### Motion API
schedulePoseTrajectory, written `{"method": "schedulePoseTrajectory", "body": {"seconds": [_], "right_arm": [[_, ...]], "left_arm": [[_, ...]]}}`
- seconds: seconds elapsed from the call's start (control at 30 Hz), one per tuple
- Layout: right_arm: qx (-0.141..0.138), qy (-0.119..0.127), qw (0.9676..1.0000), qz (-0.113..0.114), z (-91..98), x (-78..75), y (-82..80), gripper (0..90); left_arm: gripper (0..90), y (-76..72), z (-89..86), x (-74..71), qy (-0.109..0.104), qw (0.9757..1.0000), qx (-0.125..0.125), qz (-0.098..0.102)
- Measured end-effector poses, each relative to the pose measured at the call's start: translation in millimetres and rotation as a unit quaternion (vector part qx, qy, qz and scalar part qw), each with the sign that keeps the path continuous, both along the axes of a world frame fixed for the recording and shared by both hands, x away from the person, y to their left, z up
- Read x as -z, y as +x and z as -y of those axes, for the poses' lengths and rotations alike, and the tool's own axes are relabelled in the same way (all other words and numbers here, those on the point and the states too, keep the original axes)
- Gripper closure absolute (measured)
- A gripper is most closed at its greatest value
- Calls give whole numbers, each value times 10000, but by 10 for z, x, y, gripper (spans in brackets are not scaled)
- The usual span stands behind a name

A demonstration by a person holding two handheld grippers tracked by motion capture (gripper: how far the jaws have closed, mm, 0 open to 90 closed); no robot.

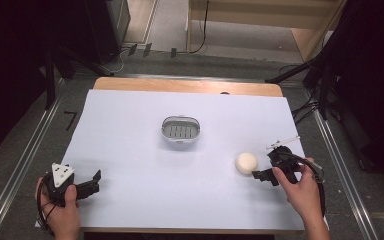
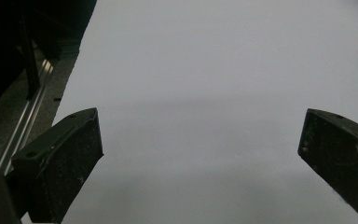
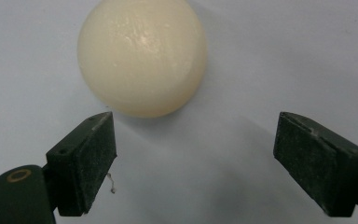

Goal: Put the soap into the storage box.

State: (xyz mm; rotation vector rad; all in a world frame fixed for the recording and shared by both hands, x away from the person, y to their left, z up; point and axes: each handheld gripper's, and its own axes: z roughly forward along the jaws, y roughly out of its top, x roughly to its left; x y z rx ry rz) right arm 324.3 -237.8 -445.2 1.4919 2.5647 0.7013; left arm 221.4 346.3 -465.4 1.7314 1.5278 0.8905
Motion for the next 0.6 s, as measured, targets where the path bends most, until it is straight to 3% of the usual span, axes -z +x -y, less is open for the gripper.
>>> {"method": "schedulePoseTrajectory", "body": {"seconds": [0.6], "right_arm": [[-298,46,9995,-34,-262,-9,111,138]], "left_arm": [[1,0,-2,1,-23,10000,-11,11]]}}
